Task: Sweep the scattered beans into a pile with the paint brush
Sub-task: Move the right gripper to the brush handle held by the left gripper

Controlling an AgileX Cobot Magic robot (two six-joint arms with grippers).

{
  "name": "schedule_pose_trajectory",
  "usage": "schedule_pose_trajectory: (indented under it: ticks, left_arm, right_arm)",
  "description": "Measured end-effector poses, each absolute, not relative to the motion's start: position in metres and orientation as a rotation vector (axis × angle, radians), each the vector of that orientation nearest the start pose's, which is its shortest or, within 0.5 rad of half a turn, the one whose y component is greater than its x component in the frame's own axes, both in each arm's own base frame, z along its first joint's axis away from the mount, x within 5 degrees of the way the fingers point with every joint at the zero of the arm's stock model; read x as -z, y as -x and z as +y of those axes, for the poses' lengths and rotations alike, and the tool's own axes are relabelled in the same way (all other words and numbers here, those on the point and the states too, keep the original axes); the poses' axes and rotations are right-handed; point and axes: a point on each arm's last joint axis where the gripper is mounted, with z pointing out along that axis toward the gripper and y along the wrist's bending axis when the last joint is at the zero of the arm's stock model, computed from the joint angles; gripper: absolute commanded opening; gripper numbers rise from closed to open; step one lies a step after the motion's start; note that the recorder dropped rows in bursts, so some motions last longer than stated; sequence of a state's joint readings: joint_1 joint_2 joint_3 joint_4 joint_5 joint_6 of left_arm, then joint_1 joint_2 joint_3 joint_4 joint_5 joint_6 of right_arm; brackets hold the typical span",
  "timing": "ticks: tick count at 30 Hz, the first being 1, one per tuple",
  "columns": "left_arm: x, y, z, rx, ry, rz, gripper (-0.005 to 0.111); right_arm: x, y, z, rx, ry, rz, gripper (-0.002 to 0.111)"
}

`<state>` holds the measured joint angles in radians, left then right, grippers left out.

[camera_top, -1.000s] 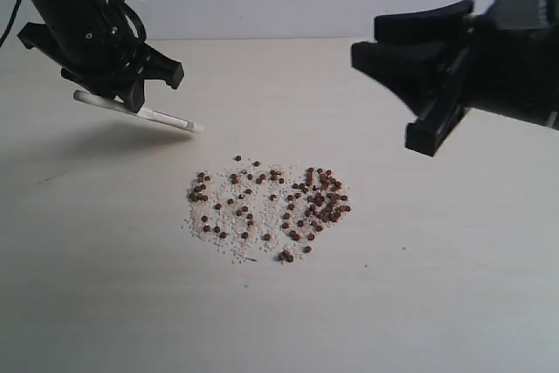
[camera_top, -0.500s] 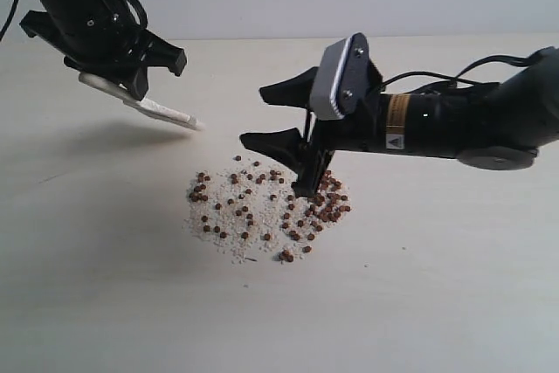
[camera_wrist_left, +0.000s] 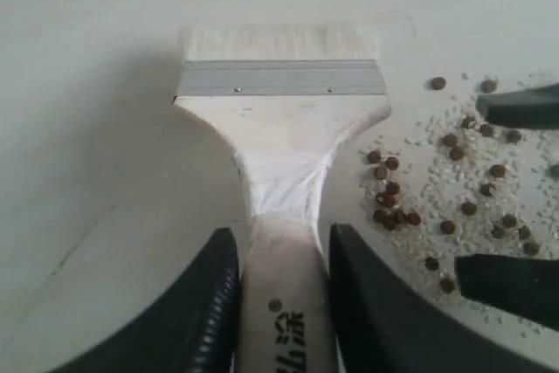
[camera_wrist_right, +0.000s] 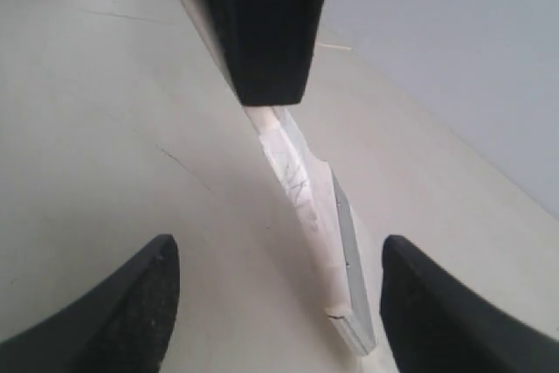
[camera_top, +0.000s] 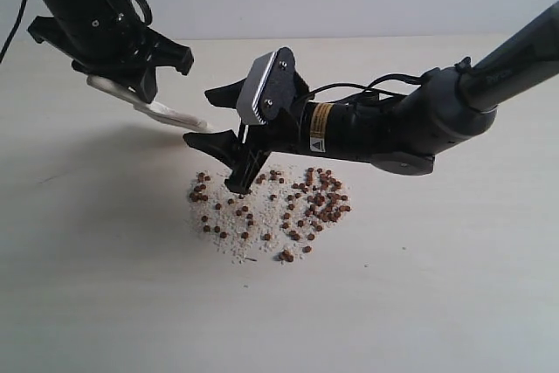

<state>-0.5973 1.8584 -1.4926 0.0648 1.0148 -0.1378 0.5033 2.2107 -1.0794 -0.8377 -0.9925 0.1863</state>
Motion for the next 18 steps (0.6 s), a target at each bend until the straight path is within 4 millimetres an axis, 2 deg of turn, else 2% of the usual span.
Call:
schedule_pose_trajectory:
  ticks: [8,18]
  left_arm:
    - [-0.248,-0.323,-0.220,0.143,-0.710,2.775,0.000]
    - [-0.248,-0.321,-0.225,0.235,-0.720,2.770,0.000]
  right_arm:
    - [-0.087,-0.347,0.255,-0.704,1.161,1.413,0.063]
    - [-0.083,-0.357,0.257,-0.653,1.176,1.444,0.062]
